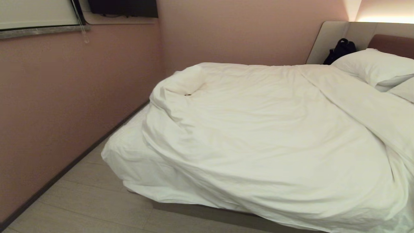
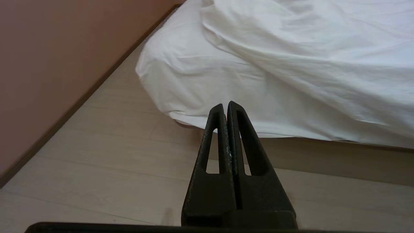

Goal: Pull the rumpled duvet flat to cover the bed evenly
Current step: Hold the folded corner of the quilt

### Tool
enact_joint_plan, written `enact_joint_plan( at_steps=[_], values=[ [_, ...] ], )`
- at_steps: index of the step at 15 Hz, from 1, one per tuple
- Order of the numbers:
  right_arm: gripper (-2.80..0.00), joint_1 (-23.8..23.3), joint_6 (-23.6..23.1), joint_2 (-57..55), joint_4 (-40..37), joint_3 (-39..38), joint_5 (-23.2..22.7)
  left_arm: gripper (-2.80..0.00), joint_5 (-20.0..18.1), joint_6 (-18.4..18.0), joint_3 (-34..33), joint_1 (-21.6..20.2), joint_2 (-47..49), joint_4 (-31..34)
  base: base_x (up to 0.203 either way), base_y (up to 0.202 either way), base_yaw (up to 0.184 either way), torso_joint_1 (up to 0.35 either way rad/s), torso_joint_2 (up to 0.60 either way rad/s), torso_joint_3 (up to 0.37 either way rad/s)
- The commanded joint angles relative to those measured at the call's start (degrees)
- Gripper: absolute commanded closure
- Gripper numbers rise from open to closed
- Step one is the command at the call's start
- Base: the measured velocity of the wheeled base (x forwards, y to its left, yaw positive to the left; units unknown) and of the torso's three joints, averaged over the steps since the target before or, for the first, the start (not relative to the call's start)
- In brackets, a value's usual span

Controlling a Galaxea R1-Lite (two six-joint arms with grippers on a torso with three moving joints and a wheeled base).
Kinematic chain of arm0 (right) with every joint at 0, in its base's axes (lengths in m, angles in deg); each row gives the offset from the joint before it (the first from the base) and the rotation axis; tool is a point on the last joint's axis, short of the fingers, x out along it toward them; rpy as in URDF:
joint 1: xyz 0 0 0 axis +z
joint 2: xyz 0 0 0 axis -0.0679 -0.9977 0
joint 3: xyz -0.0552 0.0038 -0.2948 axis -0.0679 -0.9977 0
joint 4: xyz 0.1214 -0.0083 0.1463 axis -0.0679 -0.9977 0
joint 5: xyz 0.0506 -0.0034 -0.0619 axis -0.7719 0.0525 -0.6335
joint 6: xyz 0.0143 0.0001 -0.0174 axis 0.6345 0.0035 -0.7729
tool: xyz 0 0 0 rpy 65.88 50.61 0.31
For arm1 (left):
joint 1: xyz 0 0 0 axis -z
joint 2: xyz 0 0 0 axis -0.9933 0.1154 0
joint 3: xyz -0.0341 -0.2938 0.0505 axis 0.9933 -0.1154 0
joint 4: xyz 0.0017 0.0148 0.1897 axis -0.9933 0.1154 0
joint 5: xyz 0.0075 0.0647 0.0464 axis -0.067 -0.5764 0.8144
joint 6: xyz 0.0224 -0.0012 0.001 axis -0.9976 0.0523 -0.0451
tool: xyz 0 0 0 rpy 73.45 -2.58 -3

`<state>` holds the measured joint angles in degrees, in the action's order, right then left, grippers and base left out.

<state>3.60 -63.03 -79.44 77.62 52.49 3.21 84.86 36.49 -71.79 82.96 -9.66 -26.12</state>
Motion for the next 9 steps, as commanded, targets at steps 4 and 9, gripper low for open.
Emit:
enact_joint_plan(
  at_steps=[4,9],
  values=[
    [0.00,-0.06,-0.04,-0.01,0.04,0.00,-0.01,0.00,-0.02,-0.10,-0.02,-0.02,-0.02,-0.02,0.000,0.193,0.000,0.002,0.00,0.001],
    [0.00,0.03,-0.04,-0.01,0.04,0.00,-0.01,0.00,-0.02,-0.10,0.06,-0.02,-0.02,-0.02,0.000,0.193,0.000,0.002,0.00,0.001]
  ],
)
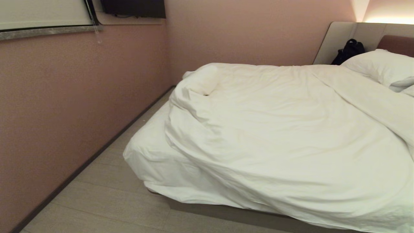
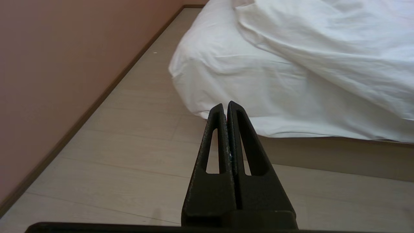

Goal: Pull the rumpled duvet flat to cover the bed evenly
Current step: Hold the folded corner of the quilt

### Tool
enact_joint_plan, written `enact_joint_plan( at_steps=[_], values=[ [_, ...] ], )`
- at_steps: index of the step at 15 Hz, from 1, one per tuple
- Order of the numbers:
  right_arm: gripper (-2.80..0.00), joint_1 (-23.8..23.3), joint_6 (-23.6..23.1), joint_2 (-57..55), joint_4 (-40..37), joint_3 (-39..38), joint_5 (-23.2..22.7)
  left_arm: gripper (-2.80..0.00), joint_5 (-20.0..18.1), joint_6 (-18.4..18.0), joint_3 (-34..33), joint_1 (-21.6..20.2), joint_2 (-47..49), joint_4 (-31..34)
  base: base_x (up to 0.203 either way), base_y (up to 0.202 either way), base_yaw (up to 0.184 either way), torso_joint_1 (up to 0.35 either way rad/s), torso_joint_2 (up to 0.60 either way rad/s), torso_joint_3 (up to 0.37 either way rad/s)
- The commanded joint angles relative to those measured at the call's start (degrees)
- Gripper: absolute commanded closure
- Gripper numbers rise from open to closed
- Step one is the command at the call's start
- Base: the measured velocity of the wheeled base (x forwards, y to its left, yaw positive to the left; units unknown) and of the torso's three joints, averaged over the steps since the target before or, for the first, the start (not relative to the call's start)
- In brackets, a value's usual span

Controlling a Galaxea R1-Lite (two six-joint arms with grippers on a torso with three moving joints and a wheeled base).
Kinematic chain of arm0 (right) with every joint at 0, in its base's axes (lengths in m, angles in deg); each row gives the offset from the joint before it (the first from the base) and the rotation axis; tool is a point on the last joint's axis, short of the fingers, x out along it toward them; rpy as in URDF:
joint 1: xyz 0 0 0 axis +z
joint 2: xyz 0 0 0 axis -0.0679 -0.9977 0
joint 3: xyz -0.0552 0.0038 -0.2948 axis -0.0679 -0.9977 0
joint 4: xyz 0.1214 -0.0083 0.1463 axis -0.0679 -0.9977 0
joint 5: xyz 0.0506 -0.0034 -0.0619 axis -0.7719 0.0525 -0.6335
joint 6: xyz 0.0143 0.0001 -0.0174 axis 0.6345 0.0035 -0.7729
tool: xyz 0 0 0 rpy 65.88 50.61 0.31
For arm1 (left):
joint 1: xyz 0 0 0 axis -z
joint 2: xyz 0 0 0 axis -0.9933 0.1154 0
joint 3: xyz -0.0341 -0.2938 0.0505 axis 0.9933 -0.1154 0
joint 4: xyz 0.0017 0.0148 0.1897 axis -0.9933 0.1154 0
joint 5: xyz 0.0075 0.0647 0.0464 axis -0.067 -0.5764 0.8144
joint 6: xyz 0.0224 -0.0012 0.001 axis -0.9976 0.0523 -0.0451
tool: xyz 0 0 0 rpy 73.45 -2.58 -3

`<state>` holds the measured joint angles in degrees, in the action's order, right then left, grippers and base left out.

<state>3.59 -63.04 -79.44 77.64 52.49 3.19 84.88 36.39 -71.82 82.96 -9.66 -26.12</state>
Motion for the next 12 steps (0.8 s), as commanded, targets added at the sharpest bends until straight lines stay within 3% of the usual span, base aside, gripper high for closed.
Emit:
enact_joint_plan(
  at_steps=[1,12],
  values=[
    [0.00,-0.02,-0.02,-0.01,0.01,0.00,0.00,0.00,-0.04,0.00,0.00,-0.02,-0.02,-0.02,0.000,0.194,-0.002,0.000,0.00,0.005],
    [0.00,-0.05,-0.02,-0.01,0.01,0.00,0.00,0.00,-0.04,0.00,0.00,-0.02,-0.02,-0.02,0.000,0.196,0.000,0.002,0.00,0.004]
  ],
)
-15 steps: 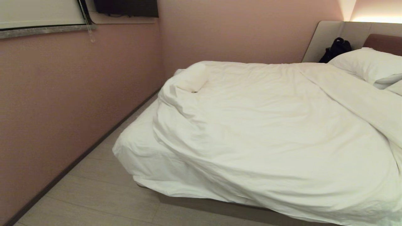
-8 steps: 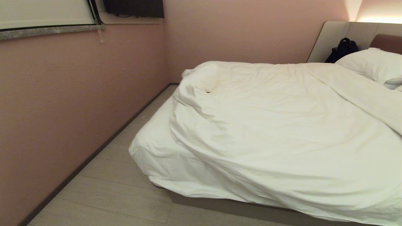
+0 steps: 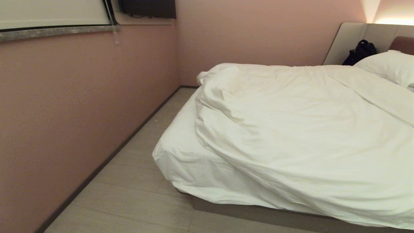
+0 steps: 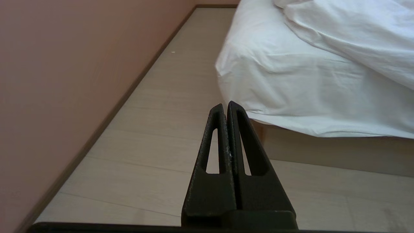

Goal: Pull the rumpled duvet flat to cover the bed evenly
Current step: Hold the folded corner of the quilt

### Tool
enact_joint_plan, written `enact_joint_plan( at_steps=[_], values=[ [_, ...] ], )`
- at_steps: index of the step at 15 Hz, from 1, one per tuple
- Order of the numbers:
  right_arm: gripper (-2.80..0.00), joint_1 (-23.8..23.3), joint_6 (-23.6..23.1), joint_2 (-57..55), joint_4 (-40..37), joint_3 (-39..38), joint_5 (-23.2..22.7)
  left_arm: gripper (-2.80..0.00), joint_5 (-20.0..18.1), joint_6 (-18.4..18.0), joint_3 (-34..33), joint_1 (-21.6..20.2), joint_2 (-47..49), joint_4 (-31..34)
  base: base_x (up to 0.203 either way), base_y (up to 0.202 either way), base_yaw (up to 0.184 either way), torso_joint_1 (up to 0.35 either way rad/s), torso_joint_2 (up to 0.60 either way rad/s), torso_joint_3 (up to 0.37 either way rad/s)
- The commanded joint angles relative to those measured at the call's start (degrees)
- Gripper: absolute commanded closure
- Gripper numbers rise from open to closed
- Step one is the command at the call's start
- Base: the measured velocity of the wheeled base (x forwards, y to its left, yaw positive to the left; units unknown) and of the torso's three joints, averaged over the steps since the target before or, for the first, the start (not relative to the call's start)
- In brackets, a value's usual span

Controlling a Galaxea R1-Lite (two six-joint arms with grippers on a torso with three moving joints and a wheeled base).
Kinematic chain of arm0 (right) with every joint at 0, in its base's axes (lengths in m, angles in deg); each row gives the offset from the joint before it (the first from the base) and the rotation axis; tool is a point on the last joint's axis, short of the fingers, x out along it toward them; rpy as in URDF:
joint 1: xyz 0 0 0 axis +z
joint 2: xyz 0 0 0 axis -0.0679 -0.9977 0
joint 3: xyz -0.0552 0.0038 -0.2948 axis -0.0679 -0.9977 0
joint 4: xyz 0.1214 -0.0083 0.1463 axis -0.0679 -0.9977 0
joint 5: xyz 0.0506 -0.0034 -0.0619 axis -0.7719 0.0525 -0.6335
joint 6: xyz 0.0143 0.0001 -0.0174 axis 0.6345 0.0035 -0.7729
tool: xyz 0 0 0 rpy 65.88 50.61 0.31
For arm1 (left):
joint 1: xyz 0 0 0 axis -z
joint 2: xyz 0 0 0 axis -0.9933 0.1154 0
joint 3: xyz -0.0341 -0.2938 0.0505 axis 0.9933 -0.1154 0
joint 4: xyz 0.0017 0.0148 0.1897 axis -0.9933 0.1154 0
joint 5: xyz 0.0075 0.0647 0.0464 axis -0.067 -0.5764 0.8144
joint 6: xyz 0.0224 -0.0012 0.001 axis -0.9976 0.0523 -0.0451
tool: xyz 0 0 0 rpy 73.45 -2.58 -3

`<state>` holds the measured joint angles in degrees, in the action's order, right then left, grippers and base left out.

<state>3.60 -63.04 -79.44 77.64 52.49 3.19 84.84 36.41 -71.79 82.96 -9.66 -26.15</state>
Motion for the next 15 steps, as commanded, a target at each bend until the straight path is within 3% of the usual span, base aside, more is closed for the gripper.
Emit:
enact_joint_plan(
  at_steps=[1,15],
  values=[
    [0.00,0.00,-0.02,-0.01,0.01,0.00,0.00,0.00,0.00,-0.02,-0.02,-0.02,-0.02,0.02,0.000,0.196,0.001,-0.002,0.00,0.001],
    [0.00,0.03,-0.02,-0.01,0.01,0.00,0.00,0.00,-0.08,-0.02,-0.02,-0.02,-0.02,0.02,0.000,0.197,-0.001,0.001,0.00,0.002]
  ],
)
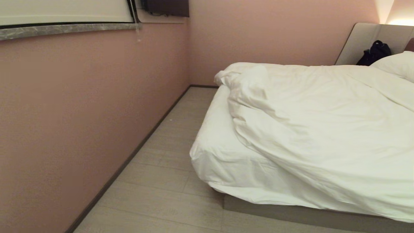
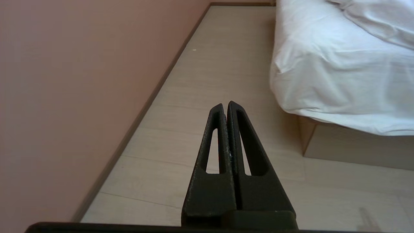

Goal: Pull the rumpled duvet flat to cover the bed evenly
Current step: Hold the folded corner of the quilt

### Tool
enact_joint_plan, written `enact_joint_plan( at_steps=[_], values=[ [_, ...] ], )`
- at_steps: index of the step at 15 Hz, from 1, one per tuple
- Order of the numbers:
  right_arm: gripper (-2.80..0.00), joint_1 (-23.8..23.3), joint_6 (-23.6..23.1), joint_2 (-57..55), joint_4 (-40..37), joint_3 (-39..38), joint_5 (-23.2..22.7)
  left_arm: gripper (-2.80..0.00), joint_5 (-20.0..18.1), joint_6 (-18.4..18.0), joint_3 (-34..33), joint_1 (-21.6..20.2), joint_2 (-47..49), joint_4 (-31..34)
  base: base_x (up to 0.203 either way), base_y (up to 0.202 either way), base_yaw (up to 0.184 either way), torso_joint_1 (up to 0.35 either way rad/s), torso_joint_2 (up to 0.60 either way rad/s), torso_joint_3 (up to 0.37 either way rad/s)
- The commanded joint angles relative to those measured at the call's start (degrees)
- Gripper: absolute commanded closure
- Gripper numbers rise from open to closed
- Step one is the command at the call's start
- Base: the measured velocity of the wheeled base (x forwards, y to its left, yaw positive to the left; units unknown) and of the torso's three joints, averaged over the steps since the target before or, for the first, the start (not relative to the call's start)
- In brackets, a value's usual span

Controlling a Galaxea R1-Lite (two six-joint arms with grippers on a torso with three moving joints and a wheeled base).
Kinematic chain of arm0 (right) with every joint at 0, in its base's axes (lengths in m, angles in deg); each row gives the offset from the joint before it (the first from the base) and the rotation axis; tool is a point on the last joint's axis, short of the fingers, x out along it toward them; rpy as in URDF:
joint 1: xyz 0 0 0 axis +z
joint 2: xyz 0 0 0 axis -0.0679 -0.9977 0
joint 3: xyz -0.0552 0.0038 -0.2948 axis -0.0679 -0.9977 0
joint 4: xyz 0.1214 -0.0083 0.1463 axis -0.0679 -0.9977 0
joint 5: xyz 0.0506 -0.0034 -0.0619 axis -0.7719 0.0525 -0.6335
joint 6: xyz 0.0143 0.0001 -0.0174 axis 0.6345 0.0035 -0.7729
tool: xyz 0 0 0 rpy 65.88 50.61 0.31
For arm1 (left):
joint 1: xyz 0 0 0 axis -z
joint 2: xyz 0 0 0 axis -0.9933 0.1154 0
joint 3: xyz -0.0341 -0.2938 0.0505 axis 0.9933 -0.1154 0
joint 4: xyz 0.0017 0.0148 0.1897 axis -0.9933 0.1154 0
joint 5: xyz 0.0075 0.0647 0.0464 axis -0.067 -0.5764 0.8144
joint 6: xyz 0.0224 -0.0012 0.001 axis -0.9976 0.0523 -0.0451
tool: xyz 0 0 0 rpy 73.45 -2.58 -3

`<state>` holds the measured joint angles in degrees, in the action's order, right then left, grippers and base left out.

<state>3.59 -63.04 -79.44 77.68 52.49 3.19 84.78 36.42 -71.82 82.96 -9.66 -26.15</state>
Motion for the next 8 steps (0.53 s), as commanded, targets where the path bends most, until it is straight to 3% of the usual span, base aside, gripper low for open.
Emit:
enact_joint_plan(
  at_steps=[1,4,8],
  values=[
    [0.00,0.04,-0.02,-0.01,-0.02,0.00,0.00,0.00,-0.02,-0.02,0.00,-0.02,-0.02,0.02,0.000,0.191,-0.003,0.002,0.00,0.002],
    [0.00,0.00,-0.02,-0.01,-0.02,0.00,0.00,0.00,-0.11,0.06,0.00,-0.02,-0.02,0.10,0.000,0.117,0.000,0.002,0.00,0.003],
    [0.00,0.00,-0.02,-0.06,-0.02,0.00,0.00,0.00,-0.02,0.15,0.09,-0.02,-0.02,0.10,0.000,0.000,0.000,0.000,0.00,0.000]
  ],
)
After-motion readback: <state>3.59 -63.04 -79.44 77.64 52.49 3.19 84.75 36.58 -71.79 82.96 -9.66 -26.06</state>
